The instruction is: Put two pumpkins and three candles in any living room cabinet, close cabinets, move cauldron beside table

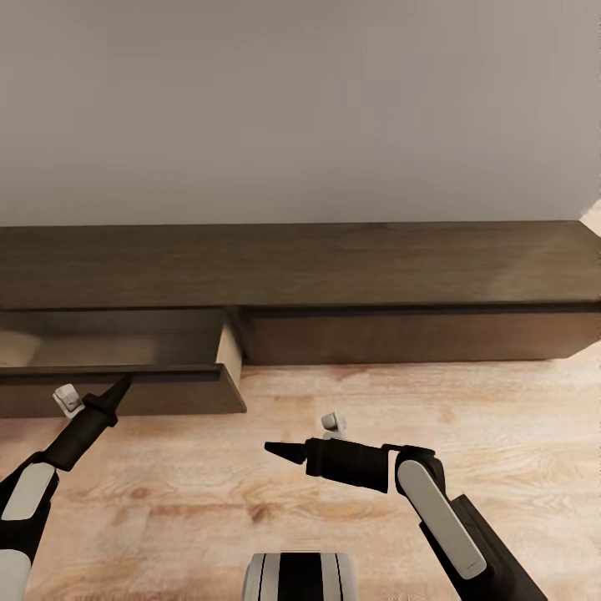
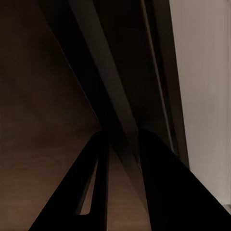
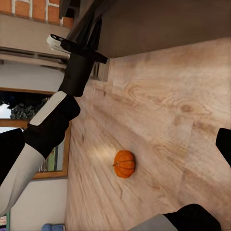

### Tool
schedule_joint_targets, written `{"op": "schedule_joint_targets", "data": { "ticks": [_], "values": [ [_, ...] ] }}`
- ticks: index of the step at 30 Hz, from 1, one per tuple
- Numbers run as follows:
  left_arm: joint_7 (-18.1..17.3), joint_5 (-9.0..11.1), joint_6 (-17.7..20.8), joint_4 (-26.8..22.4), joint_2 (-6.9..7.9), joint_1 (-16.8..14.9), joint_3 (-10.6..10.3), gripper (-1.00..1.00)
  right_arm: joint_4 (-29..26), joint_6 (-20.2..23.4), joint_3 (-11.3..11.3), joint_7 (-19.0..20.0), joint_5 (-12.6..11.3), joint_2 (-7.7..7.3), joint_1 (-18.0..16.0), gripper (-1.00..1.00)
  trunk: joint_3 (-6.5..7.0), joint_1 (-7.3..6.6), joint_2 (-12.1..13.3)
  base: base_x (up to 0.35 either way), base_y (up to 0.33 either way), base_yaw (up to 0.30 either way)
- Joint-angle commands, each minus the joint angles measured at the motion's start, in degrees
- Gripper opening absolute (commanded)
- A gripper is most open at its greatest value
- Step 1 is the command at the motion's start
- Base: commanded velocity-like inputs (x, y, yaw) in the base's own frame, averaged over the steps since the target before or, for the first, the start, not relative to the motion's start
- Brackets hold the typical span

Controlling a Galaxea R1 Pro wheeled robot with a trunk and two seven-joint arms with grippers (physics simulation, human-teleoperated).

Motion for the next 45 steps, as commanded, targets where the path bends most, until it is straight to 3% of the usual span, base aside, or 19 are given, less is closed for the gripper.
{"op": "schedule_joint_targets", "data": {
  "ticks": [1, 16, 45],
  "values": [
    [0.1, -0.5, -0.5, 0.1, 0.05, 0.0, 0.2, -1.00, 0.0, 0.1, 0.0, 0.3, 0.3, -0.03, 0.0, 1.00, -0.04, -0.02, 0.0, -0.176, 0.000, 0.000],
    [0.1, -0.5, -0.5, 0.1, 0.07, 0.0, 0.2, -1.00, 0.0, 0.1, 0.0, 0.4, 0.3, -0.03, 0.0, 1.00, -0.04, -0.02, 0.0, -0.166, 0.000, 0.000],
    [0.1, -0.5, -0.5, 0.1, 0.07, 0.0, 0.2, -1.00, 0.0, 0.1, 0.0, 0.4, 0.3, -0.03, 0.0, 1.00, -0.04, -0.02, 0.0, -0.041, 0.000, 0.000]
  ]
}}
